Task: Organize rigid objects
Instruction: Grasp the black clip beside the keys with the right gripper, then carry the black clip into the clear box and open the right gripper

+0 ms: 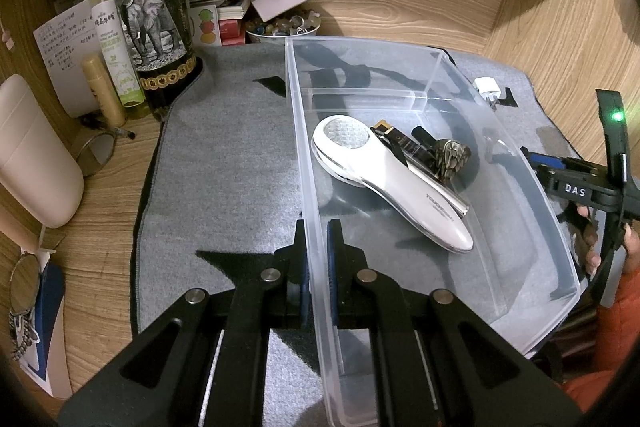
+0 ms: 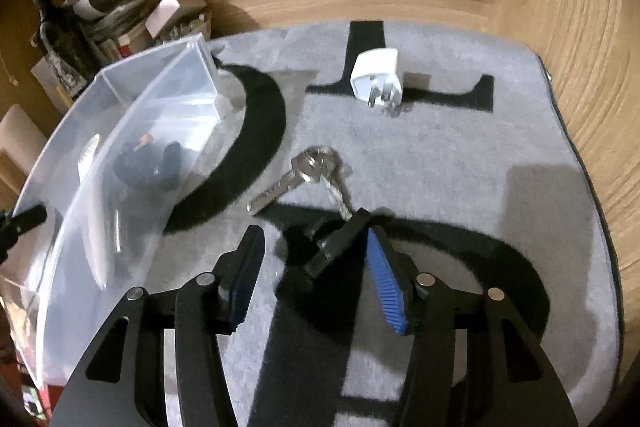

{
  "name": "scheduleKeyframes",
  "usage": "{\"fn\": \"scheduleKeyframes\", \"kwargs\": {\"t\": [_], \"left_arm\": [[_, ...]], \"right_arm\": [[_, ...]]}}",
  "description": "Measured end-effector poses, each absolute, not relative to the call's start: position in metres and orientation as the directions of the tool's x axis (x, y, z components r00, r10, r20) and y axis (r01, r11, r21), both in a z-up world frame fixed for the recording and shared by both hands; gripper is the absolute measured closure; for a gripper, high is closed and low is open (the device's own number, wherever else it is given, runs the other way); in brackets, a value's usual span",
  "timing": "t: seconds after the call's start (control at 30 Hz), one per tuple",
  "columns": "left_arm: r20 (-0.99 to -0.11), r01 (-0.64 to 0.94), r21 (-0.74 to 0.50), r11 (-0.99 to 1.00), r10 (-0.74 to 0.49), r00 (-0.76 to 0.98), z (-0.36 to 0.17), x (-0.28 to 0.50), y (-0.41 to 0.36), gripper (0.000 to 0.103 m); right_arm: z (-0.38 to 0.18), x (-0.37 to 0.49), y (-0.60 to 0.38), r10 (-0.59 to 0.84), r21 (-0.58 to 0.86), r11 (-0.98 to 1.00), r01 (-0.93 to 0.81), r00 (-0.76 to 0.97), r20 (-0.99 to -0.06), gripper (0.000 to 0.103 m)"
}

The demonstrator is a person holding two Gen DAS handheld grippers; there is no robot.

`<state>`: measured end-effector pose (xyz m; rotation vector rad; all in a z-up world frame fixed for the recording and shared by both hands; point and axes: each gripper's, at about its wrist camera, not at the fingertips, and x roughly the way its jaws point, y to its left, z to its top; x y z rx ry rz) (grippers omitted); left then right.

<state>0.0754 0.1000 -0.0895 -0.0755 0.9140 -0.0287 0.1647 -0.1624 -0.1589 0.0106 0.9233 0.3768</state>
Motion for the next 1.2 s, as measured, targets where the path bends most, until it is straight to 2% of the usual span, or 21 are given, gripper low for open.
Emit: {"fn": "scheduleKeyframes", "kwargs": {"t": [0.03,0.13,0.17,0.57,0.93,1.2], "left_arm": [[-0.790,-0.007,-0.077,0.997,-0.057,0.610,-0.090,0.075,0.100,0.096],[-0.790,-0.007,-0.076,0.997,-0.056,0.610,-0.090,0.075,0.100,0.096],[-0.790,-0.006,-0.076,0.997,-0.057,0.610,-0.090,0.075,0.100,0.096],[-0.790,-0.007,-0.075,0.997,-0.056,0.611,-0.089,0.075,0.100,0.096],[-0.790,-0.005,-0.074,0.997,-0.055,0.611,-0.089,0.075,0.099,0.096],[-0.789,-0.003,-0.074,0.997,-0.057,0.612,-0.089,0.076,0.098,0.096]], "right_arm": [[-0.160,0.167,-0.161,0.319,0.166,0.935,-0.313,0.540,-0.779,0.054],[-0.163,0.170,-0.157,0.306,0.147,0.938,-0.314,0.547,-0.780,0.076],[-0.163,0.170,-0.156,0.300,0.139,0.939,-0.314,0.553,-0.777,0.078],[-0.131,0.148,-0.154,0.311,0.097,0.932,-0.350,0.633,-0.708,0.078],[-0.070,0.124,-0.112,0.441,0.079,0.868,-0.490,0.689,-0.576,0.078],[-0.062,0.122,-0.069,0.496,0.027,0.808,-0.588,0.656,-0.569,0.078]]}}
